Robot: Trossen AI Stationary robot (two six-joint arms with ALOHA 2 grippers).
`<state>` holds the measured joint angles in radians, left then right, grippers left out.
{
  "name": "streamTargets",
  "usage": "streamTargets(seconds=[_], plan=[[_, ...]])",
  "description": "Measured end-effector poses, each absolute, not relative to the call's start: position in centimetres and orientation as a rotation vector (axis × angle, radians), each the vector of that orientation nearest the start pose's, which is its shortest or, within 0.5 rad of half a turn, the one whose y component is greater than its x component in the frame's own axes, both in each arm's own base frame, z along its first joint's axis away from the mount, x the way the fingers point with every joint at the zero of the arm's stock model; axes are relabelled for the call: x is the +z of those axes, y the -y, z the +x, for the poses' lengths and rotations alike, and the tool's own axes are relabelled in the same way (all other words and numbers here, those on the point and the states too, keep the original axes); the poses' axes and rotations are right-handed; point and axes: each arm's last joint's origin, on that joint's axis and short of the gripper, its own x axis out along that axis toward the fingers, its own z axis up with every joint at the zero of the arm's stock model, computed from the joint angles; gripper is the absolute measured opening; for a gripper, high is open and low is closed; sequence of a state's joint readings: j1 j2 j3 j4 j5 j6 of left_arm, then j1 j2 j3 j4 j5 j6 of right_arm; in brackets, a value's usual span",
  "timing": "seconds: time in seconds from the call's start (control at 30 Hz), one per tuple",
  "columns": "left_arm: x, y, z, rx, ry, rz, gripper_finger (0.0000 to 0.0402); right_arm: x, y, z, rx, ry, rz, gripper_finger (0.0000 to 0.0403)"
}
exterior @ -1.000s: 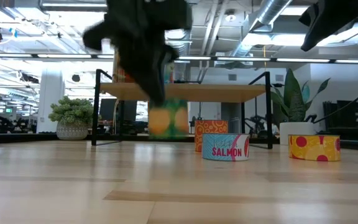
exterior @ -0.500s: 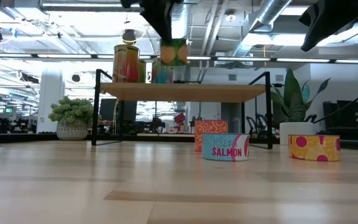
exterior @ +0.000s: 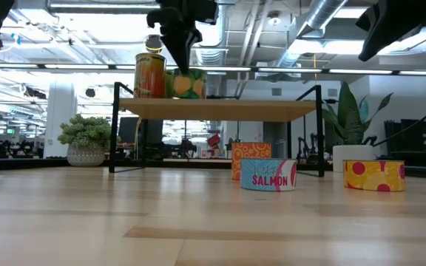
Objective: Pick and place cans onto a shelf
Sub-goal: Put the canned peaches on the shelf
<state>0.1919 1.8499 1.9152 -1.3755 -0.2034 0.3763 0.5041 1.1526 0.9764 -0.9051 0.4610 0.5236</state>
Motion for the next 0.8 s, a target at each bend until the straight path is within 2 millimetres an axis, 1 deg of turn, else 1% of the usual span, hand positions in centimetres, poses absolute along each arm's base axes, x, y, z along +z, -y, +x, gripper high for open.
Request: streamTargets(seconds=[0.07, 0.47, 0.8], plan=[[34.02, -7.57, 35.02, 0.085, -1.359, 0.294, 0.0000, 27.82, -8.95, 18.88, -0.208, -0.924, -0.018, 0.0026], [34.14, -7.62, 35.41, 0.085, -1.319, 0.319, 0.0000, 27.82, -8.94, 18.89, -0.208, -0.924, -0.018, 0.0026], [34.06, -7.56, 35.23, 0.092, -1.339, 0.300, 0.0000, 27.80, -8.95, 18.88, -0.208, -0.925, -0.019, 0.0023]])
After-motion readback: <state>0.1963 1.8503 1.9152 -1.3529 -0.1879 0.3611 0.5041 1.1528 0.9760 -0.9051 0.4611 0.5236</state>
